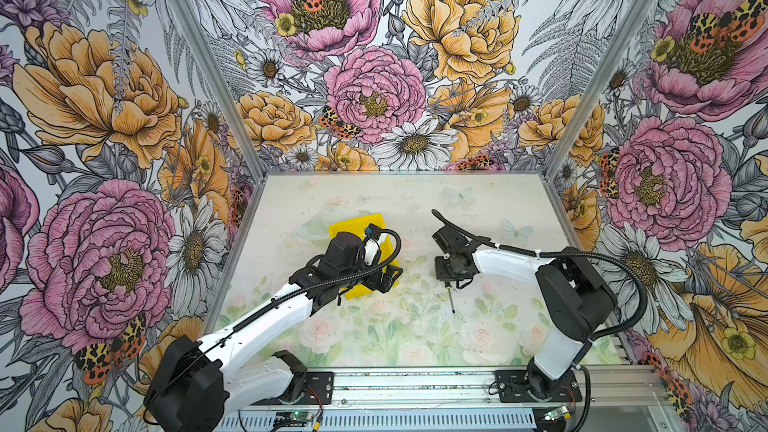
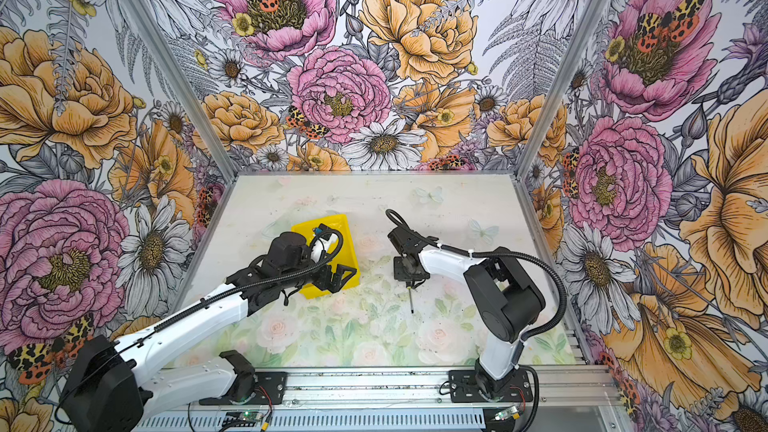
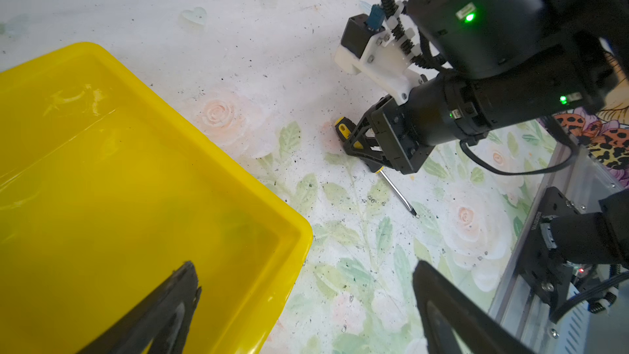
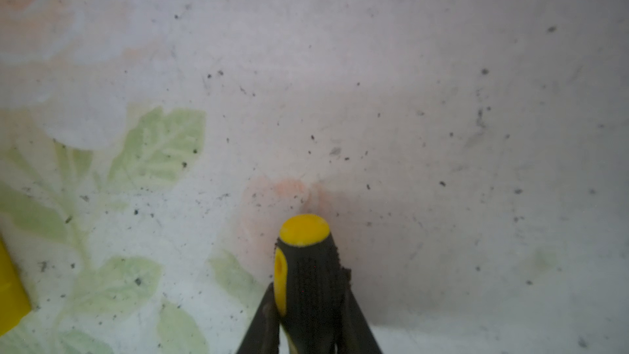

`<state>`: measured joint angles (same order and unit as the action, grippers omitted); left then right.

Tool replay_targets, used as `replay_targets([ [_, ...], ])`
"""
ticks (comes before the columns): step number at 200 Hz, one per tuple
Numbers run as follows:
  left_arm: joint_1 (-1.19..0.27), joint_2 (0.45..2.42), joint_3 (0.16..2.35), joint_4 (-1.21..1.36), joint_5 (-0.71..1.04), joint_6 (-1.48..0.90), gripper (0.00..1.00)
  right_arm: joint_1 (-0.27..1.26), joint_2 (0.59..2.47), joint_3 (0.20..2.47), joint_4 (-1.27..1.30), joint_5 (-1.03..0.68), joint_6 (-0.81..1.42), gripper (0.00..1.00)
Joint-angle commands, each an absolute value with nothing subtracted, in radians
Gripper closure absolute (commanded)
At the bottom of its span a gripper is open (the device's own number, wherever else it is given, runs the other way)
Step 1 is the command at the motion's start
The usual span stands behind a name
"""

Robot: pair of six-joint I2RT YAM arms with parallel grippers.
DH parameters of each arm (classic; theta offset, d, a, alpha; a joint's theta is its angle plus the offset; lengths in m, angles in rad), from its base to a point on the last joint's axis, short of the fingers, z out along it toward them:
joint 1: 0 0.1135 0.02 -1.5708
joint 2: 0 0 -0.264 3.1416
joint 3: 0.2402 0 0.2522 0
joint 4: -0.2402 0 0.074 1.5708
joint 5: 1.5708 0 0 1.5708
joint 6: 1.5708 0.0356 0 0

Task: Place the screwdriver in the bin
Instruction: 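Lift the screwdriver with the right gripper and carry it over the yellow bin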

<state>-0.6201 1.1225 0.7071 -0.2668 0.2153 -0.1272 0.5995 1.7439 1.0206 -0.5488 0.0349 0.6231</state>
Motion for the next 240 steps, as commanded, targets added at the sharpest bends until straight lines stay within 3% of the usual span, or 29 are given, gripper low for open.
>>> replay_targets([
  [1,-0.596,1.091,0.727,-0.27,0.158,-0.123,0.01,0.614,1.72,1.084,-0.564,0.034,0.62,0.94],
  [28,-0.538,1.066,0.731,-0.301,0.059,-0.133,0.01,0.615,1.695,1.186,-0.593,0.051,0.606,0.93],
  [131,-0.186,0.97,0.7,-0.333,0.131,-0.276,0.01,0.72,1.855,1.705,-0.626,-0.034,0.603,0.93],
  [240,-0.141,0.942,0.703,-0.401,0.099,-0.284,0.02,0.822,2.219,2.084,-0.625,-0.132,0.611,0.92],
])
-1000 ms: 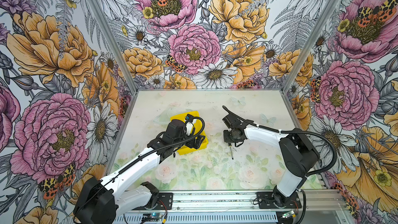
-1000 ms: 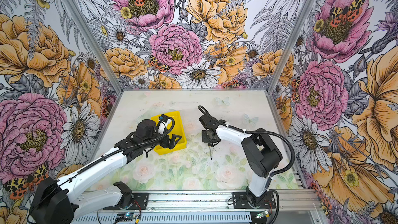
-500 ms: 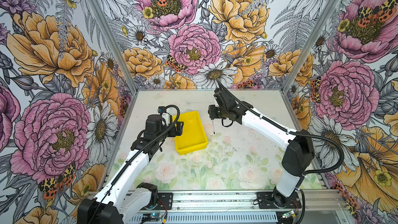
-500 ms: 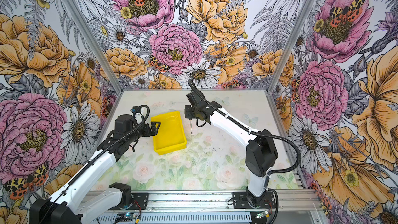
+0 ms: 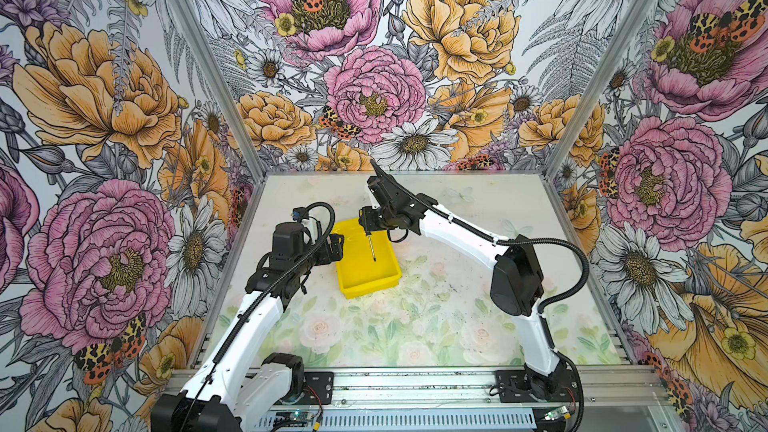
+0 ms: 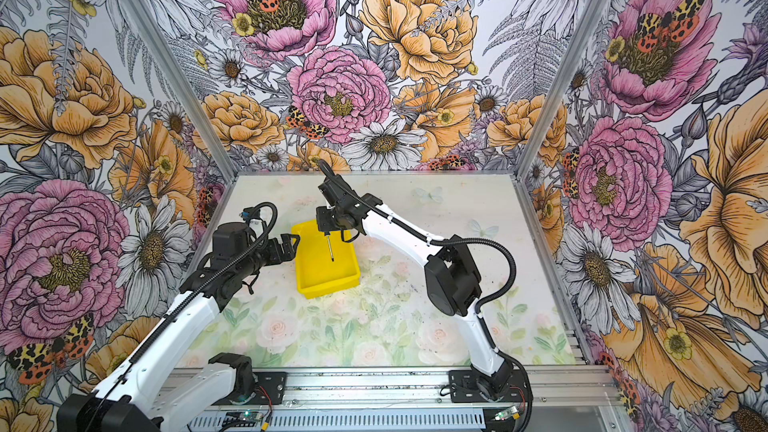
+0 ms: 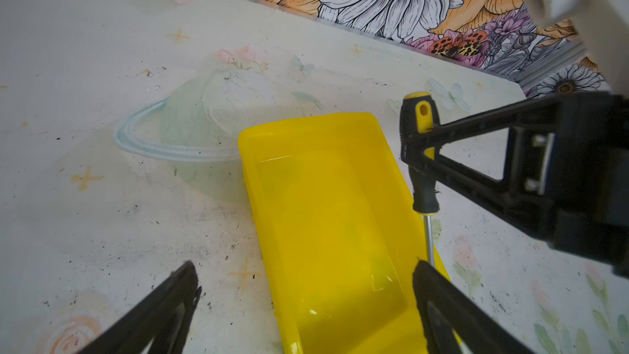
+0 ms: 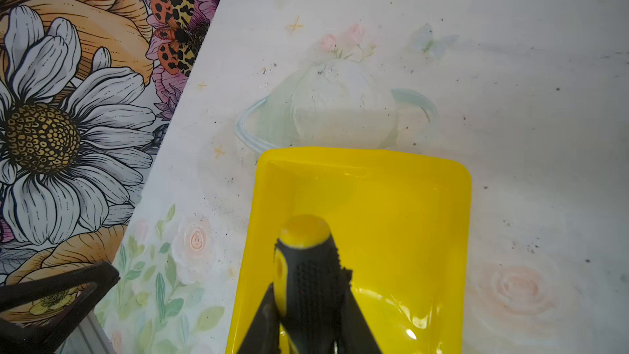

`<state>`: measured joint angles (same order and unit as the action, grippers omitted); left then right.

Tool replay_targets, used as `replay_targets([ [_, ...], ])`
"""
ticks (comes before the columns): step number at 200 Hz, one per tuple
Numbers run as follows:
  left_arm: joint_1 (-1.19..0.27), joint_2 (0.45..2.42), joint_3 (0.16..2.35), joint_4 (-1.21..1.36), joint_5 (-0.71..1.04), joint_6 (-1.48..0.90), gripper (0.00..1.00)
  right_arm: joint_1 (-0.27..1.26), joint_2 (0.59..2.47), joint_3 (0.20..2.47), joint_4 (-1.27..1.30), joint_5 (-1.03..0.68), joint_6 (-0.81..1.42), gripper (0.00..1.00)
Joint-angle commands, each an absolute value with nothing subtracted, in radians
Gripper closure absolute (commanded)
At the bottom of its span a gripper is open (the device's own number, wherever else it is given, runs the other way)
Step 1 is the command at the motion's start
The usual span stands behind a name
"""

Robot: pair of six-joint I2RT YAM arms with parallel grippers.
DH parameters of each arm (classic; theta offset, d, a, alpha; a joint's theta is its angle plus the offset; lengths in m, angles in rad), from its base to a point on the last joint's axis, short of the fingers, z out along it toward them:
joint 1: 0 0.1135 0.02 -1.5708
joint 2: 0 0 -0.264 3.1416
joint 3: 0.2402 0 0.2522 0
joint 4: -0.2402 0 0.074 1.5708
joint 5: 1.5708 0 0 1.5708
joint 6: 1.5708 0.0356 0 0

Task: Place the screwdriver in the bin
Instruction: 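Lift the screwdriver with the right gripper and carry it over the yellow bin, then lower the screwdriver into the bin and open the right gripper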

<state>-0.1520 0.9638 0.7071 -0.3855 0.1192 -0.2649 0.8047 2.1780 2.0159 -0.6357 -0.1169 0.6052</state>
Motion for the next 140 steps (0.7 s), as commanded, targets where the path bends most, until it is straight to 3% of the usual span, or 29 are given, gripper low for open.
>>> replay_targets([
  [1,-0.14,0.942,0.703,-0.402,0.099,-0.284,0.01,0.822,2.222,2.086,-0.625,-0.133,0.611,0.92],
  [140,-0.113,0.954,0.708,-0.412,0.087,-0.272,0.01,0.855,2.428,2.156,-0.625,-0.091,0.582,0.9],
])
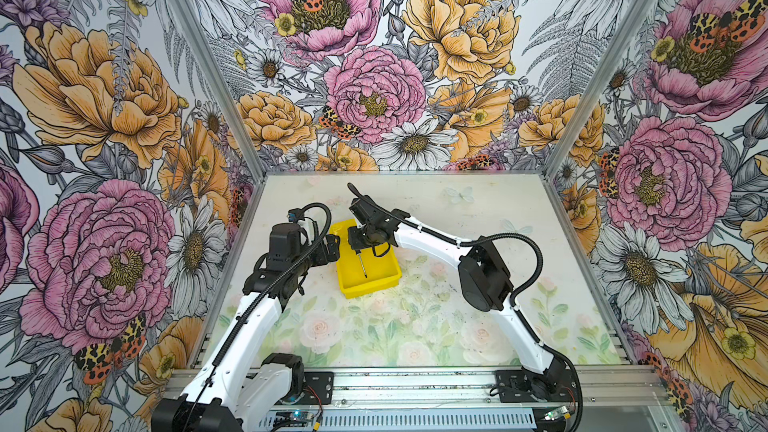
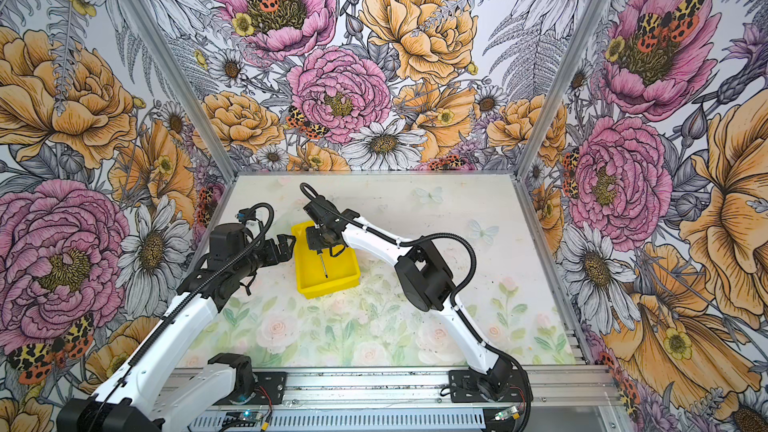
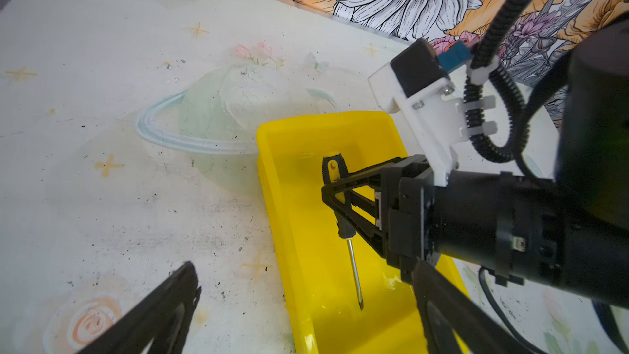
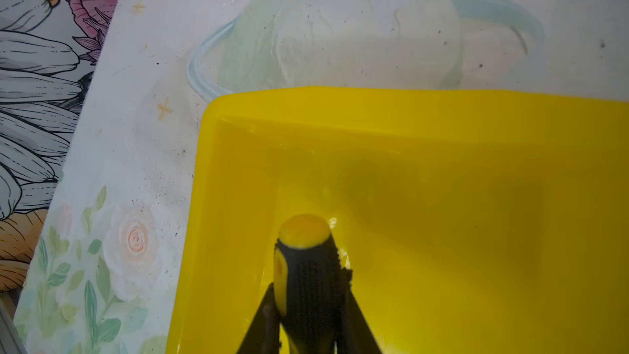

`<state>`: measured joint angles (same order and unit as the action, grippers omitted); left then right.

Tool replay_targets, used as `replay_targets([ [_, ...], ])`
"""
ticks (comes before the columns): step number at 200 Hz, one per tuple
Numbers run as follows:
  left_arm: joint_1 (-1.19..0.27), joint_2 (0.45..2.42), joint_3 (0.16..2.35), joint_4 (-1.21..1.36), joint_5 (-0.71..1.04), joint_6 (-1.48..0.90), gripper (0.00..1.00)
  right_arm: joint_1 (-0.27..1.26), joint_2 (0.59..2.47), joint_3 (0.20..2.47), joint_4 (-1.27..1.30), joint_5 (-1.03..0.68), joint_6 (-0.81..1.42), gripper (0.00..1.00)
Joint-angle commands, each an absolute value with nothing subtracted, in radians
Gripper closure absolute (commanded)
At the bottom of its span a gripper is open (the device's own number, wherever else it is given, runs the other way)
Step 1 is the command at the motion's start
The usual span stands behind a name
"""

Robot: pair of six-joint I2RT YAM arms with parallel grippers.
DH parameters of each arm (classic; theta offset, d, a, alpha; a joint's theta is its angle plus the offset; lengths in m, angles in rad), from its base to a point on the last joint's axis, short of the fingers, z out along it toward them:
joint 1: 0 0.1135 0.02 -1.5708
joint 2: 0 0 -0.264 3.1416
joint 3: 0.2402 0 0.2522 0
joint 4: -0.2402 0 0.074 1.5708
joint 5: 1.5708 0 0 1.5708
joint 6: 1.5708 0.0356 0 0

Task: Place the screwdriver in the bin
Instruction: 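Lower the screwdriver into the bin and open the right gripper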

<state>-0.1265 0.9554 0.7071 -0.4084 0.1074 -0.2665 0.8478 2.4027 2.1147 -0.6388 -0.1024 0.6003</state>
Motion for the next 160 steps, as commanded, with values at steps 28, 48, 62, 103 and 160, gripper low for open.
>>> replay_targets([
  [28,-0.112,0.96,0.709,-0.409,0.089,-0.27,0.01,0.856,2.441,2.151,-0.624,-0.081,0.577,0.89],
  [48,-0.111,0.963,0.708,-0.406,0.091,-0.27,0.01,0.859,2.452,2.15,-0.624,-0.067,0.569,0.88],
  [62,-0.112,0.962,0.709,-0.406,0.091,-0.27,0.01,0.862,2.459,2.149,-0.624,-0.064,0.567,0.87],
  [103,-0.111,0.956,0.707,-0.406,0.086,-0.27,0.01,0.864,2.478,2.15,-0.624,-0.061,0.562,0.84],
  [160,-0.11,0.959,0.706,-0.406,0.083,-0.27,0.01,0.865,2.494,2.151,-0.625,-0.059,0.567,0.81],
])
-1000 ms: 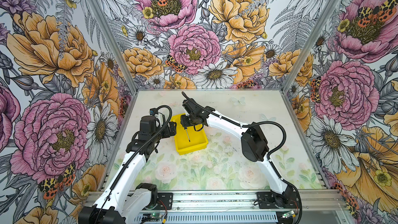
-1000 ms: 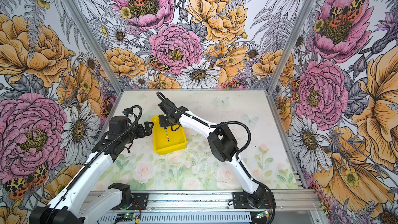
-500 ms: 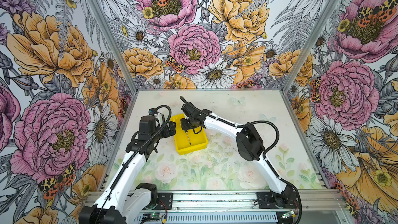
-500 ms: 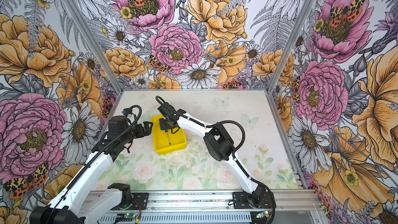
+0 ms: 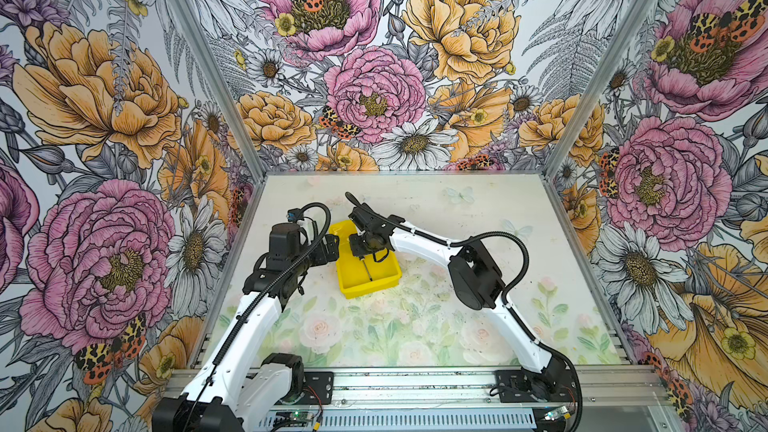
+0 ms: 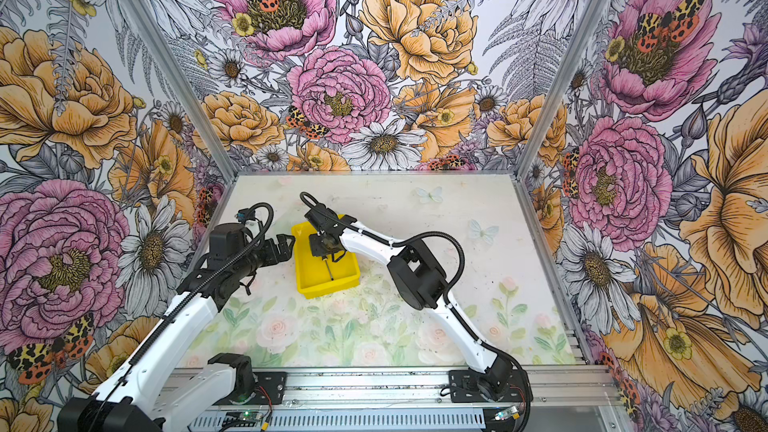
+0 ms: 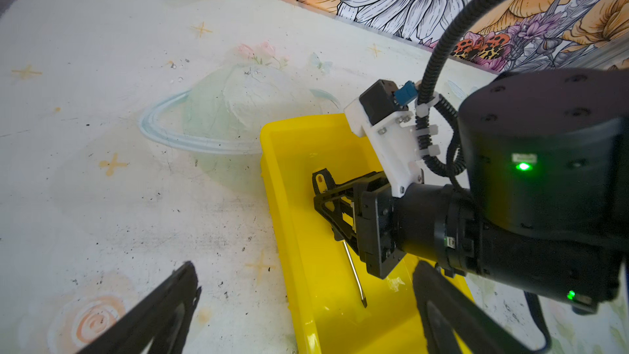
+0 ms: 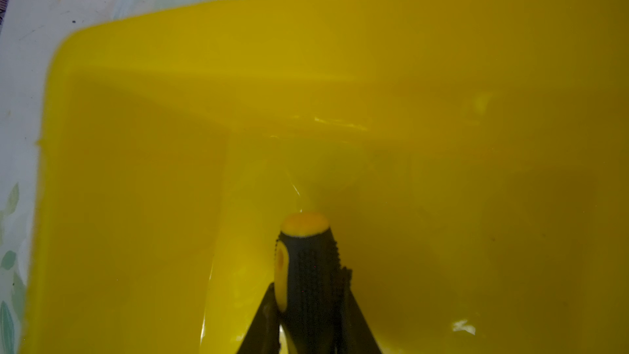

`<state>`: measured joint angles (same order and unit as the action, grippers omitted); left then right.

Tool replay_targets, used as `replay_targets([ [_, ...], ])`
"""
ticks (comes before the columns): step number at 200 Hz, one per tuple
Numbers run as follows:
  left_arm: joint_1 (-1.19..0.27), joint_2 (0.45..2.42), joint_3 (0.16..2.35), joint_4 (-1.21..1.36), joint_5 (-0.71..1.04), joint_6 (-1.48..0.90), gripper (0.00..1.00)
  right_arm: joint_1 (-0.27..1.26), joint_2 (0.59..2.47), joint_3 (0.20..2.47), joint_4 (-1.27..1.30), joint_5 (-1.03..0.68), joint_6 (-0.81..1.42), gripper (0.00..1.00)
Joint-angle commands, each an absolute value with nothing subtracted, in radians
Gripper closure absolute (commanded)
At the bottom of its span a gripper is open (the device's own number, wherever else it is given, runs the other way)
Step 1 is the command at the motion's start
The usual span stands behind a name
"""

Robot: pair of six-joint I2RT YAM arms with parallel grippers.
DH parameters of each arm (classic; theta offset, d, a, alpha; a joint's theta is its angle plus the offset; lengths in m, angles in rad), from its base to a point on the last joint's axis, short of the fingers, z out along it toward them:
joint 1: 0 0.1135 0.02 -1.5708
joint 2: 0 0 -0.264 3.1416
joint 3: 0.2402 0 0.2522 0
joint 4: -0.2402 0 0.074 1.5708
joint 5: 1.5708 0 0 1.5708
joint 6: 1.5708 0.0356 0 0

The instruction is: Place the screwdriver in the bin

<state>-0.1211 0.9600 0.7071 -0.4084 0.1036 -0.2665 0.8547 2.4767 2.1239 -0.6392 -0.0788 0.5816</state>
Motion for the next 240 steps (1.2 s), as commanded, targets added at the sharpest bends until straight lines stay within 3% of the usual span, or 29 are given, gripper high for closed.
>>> replay_targets([
  [1,-0.11,0.959,0.707,-0.406,0.082,-0.27,0.01,0.864,2.494,2.151,-0.624,-0.059,0.567,0.81],
  [23,-0.11,0.963,0.707,-0.407,0.082,-0.27,0.02,0.864,2.496,2.149,-0.626,-0.056,0.566,0.78],
  [69,-0.109,0.971,0.709,-0.407,0.083,-0.27,0.01,0.864,2.481,2.148,-0.626,-0.04,0.571,0.61],
  [130,-0.109,0.977,0.711,-0.403,0.08,-0.269,0.01,0.864,2.426,2.147,-0.626,-0.026,0.552,0.47],
  [197,-0.109,0.972,0.711,-0.4,0.083,-0.268,0.01,0.873,2.331,2.123,-0.626,0.002,0.514,0.42],
  [240,-0.109,0.97,0.71,-0.4,0.09,-0.271,0.01,0.888,2.251,2.056,-0.627,0.05,0.464,0.33],
])
